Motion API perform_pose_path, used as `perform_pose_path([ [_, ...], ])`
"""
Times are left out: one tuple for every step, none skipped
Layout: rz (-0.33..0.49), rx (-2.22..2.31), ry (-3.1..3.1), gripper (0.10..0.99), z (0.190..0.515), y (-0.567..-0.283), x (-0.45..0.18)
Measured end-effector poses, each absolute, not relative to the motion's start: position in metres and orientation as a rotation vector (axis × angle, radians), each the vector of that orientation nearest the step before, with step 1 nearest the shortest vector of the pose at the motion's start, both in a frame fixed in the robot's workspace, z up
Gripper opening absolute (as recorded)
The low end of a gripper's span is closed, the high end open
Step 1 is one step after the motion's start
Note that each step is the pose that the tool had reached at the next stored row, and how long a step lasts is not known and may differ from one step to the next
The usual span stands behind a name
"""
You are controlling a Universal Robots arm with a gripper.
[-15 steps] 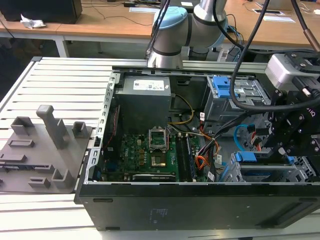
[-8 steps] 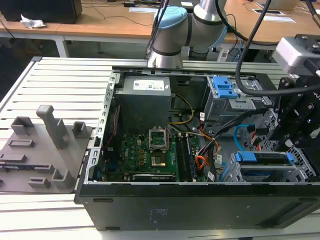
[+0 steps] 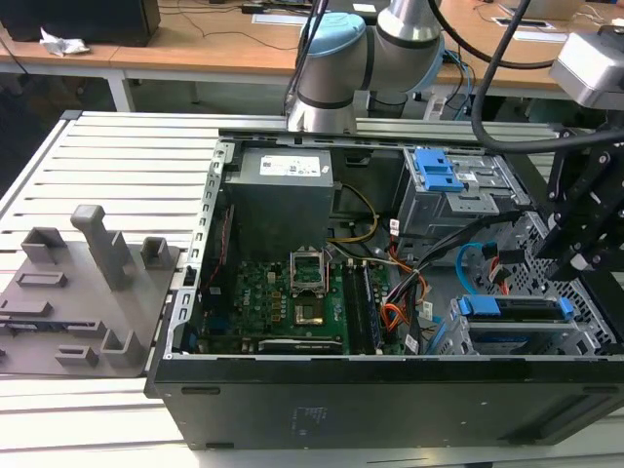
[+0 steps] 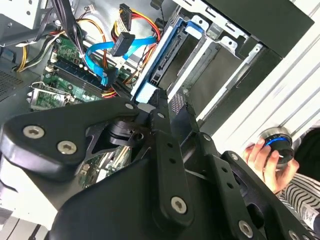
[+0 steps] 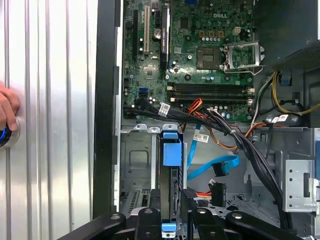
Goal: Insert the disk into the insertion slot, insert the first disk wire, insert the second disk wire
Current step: 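Insert the first disk wire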
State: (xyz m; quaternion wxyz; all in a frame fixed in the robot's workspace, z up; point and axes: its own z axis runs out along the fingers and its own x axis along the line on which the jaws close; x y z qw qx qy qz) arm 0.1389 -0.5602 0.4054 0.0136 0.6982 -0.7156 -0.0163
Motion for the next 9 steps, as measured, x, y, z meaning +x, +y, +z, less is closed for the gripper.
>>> perform_pose_path([
  [-0.051,2.175,-2.229,0.302,0.406,-0.560,0.139],
  [-0.051,2.175,-2.229,0.302,0.405,-0.557,0.139],
  [-0.051,2.175,-2.229,0.302,0.405,-0.554,0.139],
  [-0.051,2.175,-2.229,0.302,0.405,-0.551,0.139],
  [-0.051,2.175,-2.229,0.302,0.405,-0.546,0.139],
  [-0.051,2.175,-2.229,0.302,0.405,-0.544,0.139],
  [-0.051,2.175,-2.229,0.302,0.405,-0.539,0.139],
  [-0.051,2.175,-2.229,0.302,0.405,-0.536,0.139],
  [-0.051,2.175,-2.229,0.302,0.405,-0.530,0.139],
])
